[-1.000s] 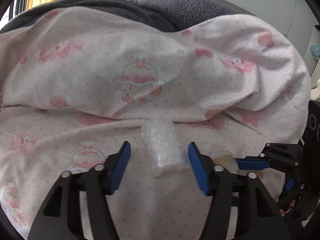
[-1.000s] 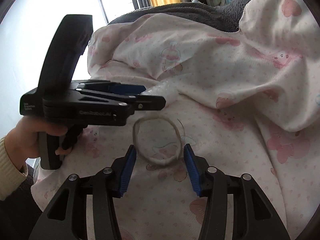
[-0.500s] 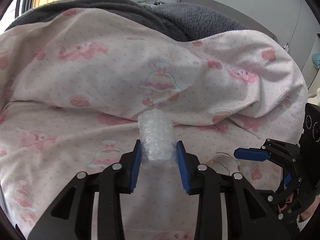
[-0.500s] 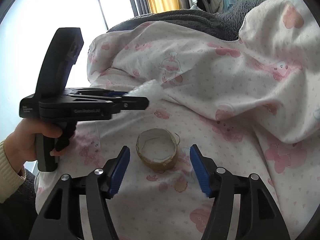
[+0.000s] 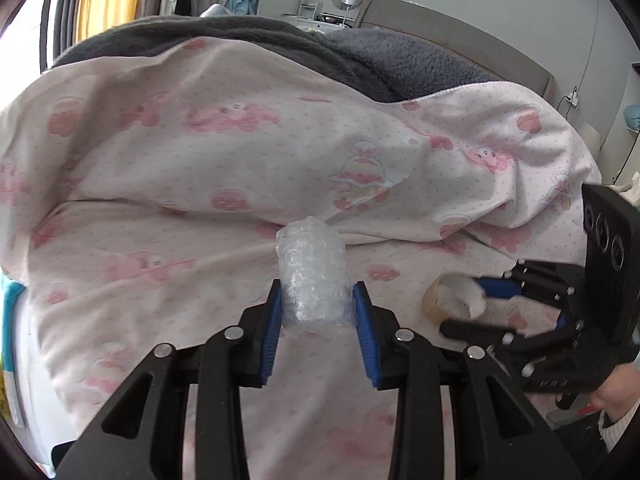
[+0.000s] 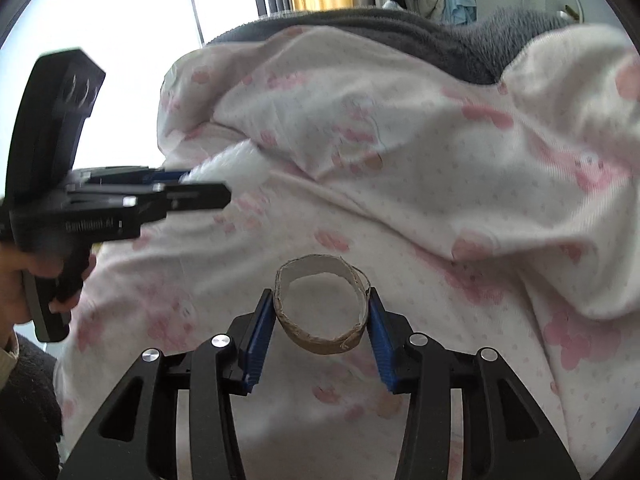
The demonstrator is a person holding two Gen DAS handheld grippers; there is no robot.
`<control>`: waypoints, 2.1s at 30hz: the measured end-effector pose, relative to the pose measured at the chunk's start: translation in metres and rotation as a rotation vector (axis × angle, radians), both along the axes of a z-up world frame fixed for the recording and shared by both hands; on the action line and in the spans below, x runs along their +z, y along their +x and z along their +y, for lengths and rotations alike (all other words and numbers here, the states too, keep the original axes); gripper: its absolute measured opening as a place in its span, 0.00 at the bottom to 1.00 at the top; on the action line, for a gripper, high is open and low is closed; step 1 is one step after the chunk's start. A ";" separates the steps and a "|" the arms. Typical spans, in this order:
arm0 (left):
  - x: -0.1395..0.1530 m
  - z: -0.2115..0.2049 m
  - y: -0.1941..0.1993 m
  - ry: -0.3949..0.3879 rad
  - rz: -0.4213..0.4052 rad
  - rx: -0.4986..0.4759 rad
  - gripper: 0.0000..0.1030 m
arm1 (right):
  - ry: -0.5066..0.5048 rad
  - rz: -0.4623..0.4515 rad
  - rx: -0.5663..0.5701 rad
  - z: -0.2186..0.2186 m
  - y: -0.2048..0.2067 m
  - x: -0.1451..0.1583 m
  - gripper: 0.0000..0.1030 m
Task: Collect trash
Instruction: 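Carry both items over the teal bin and open both tools to drop them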
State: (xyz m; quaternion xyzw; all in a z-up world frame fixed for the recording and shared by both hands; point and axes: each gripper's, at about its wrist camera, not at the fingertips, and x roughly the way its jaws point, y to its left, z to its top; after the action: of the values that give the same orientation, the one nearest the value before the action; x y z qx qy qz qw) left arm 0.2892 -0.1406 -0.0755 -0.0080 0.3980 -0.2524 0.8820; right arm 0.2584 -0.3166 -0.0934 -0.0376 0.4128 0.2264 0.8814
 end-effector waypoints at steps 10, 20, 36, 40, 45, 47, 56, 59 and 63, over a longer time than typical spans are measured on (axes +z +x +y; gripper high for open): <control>0.000 0.046 -0.020 0.043 0.002 0.024 0.36 | 0.091 0.004 -0.010 0.032 0.007 0.019 0.44; 0.003 0.092 -0.041 0.055 0.008 0.041 0.36 | 0.120 -0.004 0.024 0.084 0.010 0.032 0.44; -0.009 0.180 -0.065 0.086 0.055 0.139 0.36 | 0.128 -0.009 0.130 0.178 0.007 0.041 0.44; -0.017 0.199 -0.069 0.097 0.084 0.165 0.36 | 0.116 -0.006 0.168 0.205 0.005 0.040 0.44; -0.035 0.222 -0.071 0.115 0.147 0.207 0.36 | 0.103 0.005 0.209 0.234 0.003 0.035 0.44; -0.044 0.231 -0.073 0.115 0.176 0.223 0.36 | 0.105 0.005 0.222 0.243 0.001 0.035 0.44; -0.088 0.272 -0.081 0.163 0.319 0.274 0.36 | 0.090 0.030 0.287 0.287 -0.006 0.026 0.44; -0.098 0.284 -0.082 0.167 0.347 0.283 0.36 | 0.082 0.041 0.306 0.302 -0.009 0.023 0.44; -0.113 0.299 -0.087 0.176 0.384 0.298 0.37 | 0.069 0.056 0.323 0.321 -0.010 0.018 0.44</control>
State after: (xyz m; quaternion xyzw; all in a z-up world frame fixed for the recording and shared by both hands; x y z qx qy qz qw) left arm 0.2019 0.1588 -0.1882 -0.0378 0.5731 -0.0778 0.8149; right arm 0.2480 0.0042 -0.0750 -0.0666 0.4180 0.3800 0.8225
